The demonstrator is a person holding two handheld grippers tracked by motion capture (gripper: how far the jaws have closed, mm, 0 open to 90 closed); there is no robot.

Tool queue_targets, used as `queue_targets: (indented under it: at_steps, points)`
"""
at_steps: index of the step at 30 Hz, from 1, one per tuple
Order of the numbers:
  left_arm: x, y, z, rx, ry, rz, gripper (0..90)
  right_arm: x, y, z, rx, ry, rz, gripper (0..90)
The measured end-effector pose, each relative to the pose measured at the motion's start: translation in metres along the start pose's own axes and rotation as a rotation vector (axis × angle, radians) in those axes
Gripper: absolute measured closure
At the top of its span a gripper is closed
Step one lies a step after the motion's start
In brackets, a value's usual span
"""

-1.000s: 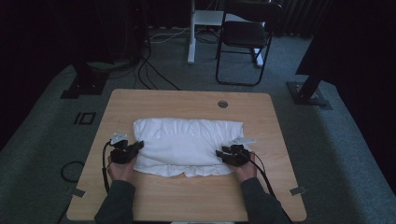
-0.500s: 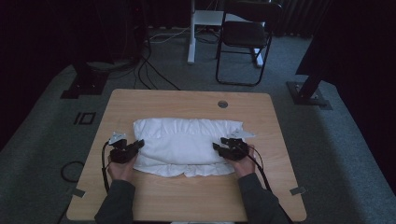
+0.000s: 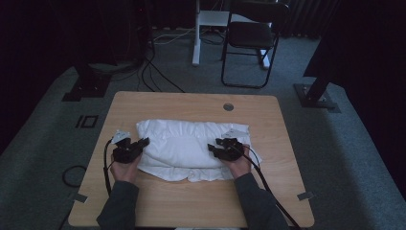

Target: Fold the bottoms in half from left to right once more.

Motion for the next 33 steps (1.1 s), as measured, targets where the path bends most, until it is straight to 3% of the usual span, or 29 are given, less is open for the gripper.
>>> queue_targets:
  at_steps: [4, 12, 20, 24, 33]
  points:
    - [-0.002, -0.002, 0.006, 0.001, -0.014, -0.007, 87.3, 0.001, 0.001, 0.003, 0.017, -0.017, 0.005, 50.3]
    - [-0.006, -0.009, 0.020, 0.022, -0.041, -0.018, 87.4, 0.025, 0.007, -0.011, 0.009, 0.045, 0.010, 50.2]
    - [-0.011, -0.013, 0.034, 0.033, -0.069, -0.029, 87.4, 0.047, 0.012, -0.020, -0.067, 0.126, -0.026, 52.3]
    - [-0.012, -0.020, 0.042, 0.047, -0.083, -0.037, 87.4, 0.052, 0.014, -0.020, -0.094, 0.123, -0.051, 54.3]
    - [-0.013, -0.033, 0.055, 0.070, -0.105, -0.056, 87.4, 0.056, 0.016, -0.020, -0.071, 0.103, -0.035, 54.7]
Point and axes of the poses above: each handheld gripper's, and its own axes: x roughly forward along the jaws, z roughly out of its top, y roughly to its left, the point moved 9 cm from there along x, roughly forward along the jaws, and after that the axes turned 8 degrees about z, right-handed, at the moved point
